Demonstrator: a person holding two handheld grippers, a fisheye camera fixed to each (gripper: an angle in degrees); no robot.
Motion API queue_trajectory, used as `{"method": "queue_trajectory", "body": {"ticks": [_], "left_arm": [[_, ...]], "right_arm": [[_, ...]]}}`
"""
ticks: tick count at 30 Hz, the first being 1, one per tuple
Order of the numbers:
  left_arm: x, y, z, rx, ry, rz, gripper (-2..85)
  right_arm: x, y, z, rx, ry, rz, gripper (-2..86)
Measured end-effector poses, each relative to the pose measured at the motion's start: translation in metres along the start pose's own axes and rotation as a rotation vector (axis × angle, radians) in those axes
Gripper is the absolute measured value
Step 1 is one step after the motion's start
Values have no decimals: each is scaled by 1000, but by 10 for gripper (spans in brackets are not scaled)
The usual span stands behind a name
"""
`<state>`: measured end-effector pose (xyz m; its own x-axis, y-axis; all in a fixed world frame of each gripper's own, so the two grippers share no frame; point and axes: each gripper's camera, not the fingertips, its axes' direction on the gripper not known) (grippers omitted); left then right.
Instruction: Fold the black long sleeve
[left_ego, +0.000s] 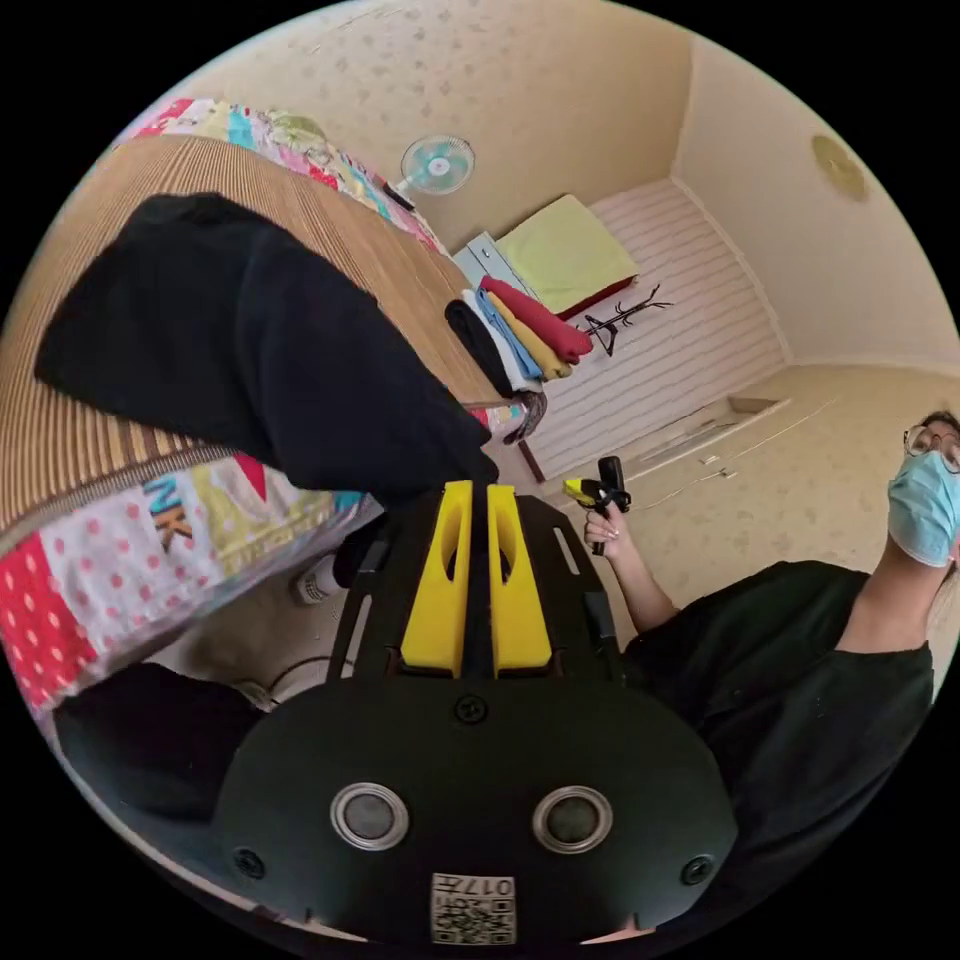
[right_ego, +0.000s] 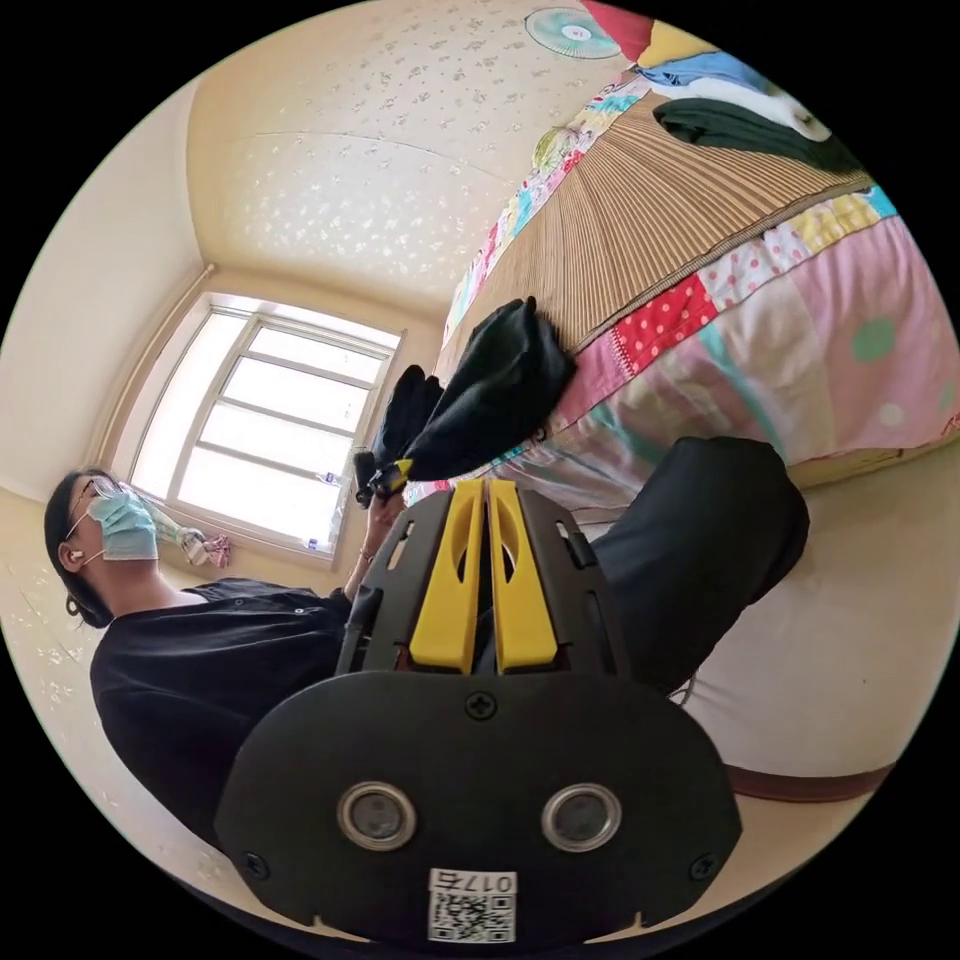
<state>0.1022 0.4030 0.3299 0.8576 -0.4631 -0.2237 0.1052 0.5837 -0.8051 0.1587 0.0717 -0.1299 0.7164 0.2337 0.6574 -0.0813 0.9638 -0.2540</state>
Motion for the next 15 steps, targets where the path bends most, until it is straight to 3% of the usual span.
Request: {"method": "queue_trajectory", "body": {"ticks": [7,11,15], "left_arm": [[12,14,7,53,-143,-17,30],[24,2,17,5,-228,21,38],[33,-8,3,66,-233,13,52]], "right_arm": [[-8,-67,85,-35,143,-59,91],[18,-88,136,-53,79,-1,116],[11,-83,150,84,-1,-67,44]]}}
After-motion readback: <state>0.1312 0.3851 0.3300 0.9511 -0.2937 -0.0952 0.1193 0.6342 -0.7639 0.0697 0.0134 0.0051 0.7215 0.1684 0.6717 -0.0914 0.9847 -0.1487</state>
